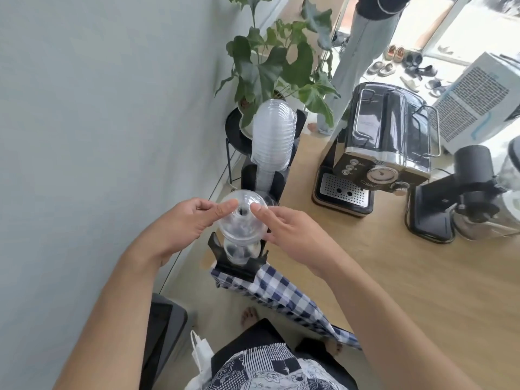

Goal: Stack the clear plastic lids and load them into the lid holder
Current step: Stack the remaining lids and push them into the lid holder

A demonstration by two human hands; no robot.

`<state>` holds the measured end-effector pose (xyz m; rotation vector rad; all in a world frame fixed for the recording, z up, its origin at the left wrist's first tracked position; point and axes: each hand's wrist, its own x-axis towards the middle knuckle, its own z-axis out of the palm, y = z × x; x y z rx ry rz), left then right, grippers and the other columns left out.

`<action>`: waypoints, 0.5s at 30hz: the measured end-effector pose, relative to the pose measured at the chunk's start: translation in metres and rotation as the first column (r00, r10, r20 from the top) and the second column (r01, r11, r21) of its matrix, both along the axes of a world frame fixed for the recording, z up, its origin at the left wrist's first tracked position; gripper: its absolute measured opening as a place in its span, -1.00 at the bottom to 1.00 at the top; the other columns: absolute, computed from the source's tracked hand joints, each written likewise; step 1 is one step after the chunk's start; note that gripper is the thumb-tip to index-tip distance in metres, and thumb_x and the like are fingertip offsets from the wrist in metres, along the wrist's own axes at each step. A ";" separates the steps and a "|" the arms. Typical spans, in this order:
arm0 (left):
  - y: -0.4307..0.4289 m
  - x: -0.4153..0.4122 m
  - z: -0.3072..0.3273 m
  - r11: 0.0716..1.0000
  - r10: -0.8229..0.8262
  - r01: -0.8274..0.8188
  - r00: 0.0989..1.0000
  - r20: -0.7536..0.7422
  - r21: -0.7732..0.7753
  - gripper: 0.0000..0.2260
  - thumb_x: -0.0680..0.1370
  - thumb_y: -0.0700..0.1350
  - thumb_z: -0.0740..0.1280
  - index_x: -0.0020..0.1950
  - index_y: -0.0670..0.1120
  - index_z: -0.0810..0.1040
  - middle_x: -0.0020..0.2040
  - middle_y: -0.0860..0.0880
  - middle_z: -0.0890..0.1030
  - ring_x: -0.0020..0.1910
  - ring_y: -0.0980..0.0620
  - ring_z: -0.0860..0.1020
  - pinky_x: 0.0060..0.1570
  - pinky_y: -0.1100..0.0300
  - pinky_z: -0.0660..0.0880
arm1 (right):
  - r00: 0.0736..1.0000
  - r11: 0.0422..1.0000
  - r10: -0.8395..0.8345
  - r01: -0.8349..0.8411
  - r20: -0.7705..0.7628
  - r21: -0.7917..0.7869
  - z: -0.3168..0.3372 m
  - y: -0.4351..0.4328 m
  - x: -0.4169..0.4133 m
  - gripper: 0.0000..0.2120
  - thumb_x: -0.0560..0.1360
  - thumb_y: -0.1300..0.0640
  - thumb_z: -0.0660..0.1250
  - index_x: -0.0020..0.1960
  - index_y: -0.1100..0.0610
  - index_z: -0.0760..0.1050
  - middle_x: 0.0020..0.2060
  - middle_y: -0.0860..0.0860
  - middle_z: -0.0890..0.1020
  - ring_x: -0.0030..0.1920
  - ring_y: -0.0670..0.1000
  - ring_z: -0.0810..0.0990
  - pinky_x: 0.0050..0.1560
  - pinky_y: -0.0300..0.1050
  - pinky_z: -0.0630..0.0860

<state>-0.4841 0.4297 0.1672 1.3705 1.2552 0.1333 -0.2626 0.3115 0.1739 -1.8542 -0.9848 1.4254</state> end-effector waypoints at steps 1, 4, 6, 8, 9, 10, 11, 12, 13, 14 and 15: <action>0.000 -0.002 -0.003 1.000 0.005 -0.005 1.000 0.009 -0.012 -0.08 0.15 0.69 0.50 0.28 0.09 0.69 0.28 0.09 0.74 0.39 0.08 0.62 0.54 -0.15 0.48 | 1.000 1.000 0.021 -0.021 0.017 -0.019 0.000 0.000 -0.002 -0.22 0.41 -0.74 0.24 0.27 -0.20 0.73 0.30 0.08 0.75 0.32 0.25 0.73 0.43 0.40 0.59; 0.001 -0.007 -0.015 0.998 0.014 -0.012 1.000 0.028 -0.056 -0.12 0.19 0.65 0.53 0.26 0.05 0.71 0.24 0.08 0.78 0.36 0.09 0.65 0.44 -0.09 0.53 | 0.992 0.994 0.086 -0.078 0.096 -0.083 -0.003 0.000 -0.008 0.03 0.41 -0.77 0.15 0.37 0.07 0.67 0.36 0.23 0.66 0.38 0.36 0.63 0.42 0.52 0.53; 0.002 -0.007 -0.024 0.995 0.017 -0.014 0.999 0.034 -0.098 -0.13 0.20 0.62 0.55 0.25 0.01 0.71 0.23 0.06 0.79 0.36 0.08 0.66 0.42 -0.09 0.53 | 0.985 0.986 0.114 -0.097 0.129 -0.132 -0.006 0.000 -0.010 0.03 0.49 -0.71 0.13 0.44 0.17 0.61 0.39 0.24 0.64 0.40 0.34 0.63 0.46 0.47 0.52; 0.003 -0.006 -0.034 0.989 0.021 -0.015 0.999 0.039 -0.147 -0.12 0.18 0.57 0.58 0.26 -0.03 0.71 0.24 0.04 0.79 0.37 0.06 0.66 0.47 -0.14 0.50 | 0.985 0.978 0.127 -0.104 0.120 -0.181 -0.011 0.000 -0.009 -0.09 0.58 -0.62 0.13 0.49 0.11 0.61 0.44 0.22 0.63 0.45 0.30 0.61 0.50 0.39 0.50; 0.004 -0.005 -0.039 0.985 0.023 -0.017 0.999 0.035 -0.170 -0.11 0.18 0.55 0.59 0.27 -0.05 0.70 0.26 0.02 0.78 0.39 0.03 0.65 0.50 -0.17 0.49 | 0.986 0.973 0.125 -0.100 0.108 -0.207 -0.015 0.001 -0.009 -0.15 0.60 -0.59 0.14 0.53 0.05 0.59 0.48 0.17 0.62 0.50 0.23 0.59 0.53 0.29 0.50; 0.005 -0.004 -0.044 0.981 0.019 -0.013 0.999 0.031 -0.193 -0.11 0.19 0.54 0.60 0.27 -0.06 0.69 0.30 -0.01 0.76 0.42 0.00 0.63 0.53 -0.20 0.47 | 0.990 0.968 0.116 -0.094 0.083 -0.234 -0.020 0.001 -0.008 -0.18 0.61 -0.57 0.16 0.58 0.00 0.56 0.53 0.11 0.60 0.54 0.16 0.57 0.54 0.20 0.47; 0.006 -0.003 -0.050 0.976 0.012 -0.005 1.000 0.029 -0.216 -0.12 0.20 0.53 0.60 0.28 -0.07 0.69 0.33 -0.05 0.74 0.45 -0.04 0.60 0.55 -0.22 0.45 | 0.994 0.964 0.098 -0.081 0.054 -0.254 -0.026 0.002 -0.007 -0.17 0.61 -0.56 0.18 0.63 -0.01 0.51 0.58 0.04 0.57 0.58 0.11 0.52 0.56 0.16 0.44; 0.007 -0.003 -0.055 0.971 0.006 0.001 1.000 0.031 -0.240 -0.14 0.23 0.52 0.61 0.29 -0.07 0.68 0.35 -0.07 0.73 0.47 -0.08 0.59 0.55 -0.24 0.44 | 0.996 0.960 0.078 -0.067 0.031 -0.271 -0.031 0.003 -0.006 -0.15 0.61 -0.56 0.20 0.67 0.00 0.46 0.62 0.01 0.53 0.62 0.10 0.48 0.59 0.16 0.39; 0.008 -0.002 -0.060 0.965 0.001 0.007 0.999 0.032 -0.261 -0.16 0.25 0.50 0.61 0.31 -0.06 0.69 0.34 -0.08 0.73 0.48 -0.10 0.59 0.55 -0.23 0.45 | 0.998 0.956 0.056 -0.050 0.013 -0.288 -0.037 0.004 -0.007 -0.13 0.61 -0.55 0.22 0.69 0.02 0.43 0.64 0.00 0.49 0.64 0.10 0.44 0.61 0.18 0.36; 0.009 -0.002 -0.065 0.962 -0.002 0.010 1.000 0.030 -0.272 -0.17 0.26 0.49 0.62 0.32 -0.04 0.69 0.34 -0.08 0.73 0.47 -0.10 0.59 0.54 -0.21 0.46 | 0.999 0.953 0.034 -0.034 -0.005 -0.302 -0.043 0.004 -0.007 -0.12 0.61 -0.54 0.23 0.71 0.03 0.40 0.66 0.00 0.47 0.66 0.11 0.42 0.64 0.20 0.34; 0.010 -0.002 -0.071 0.960 -0.002 0.010 1.000 0.027 -0.280 -0.16 0.26 0.49 0.62 0.34 -0.04 0.69 0.35 -0.08 0.72 0.47 -0.10 0.60 0.53 -0.18 0.47 | 1.000 0.949 0.017 -0.023 -0.022 -0.315 -0.049 0.005 -0.007 -0.11 0.61 -0.54 0.25 0.72 0.04 0.38 0.68 0.01 0.44 0.67 0.13 0.40 0.67 0.22 0.34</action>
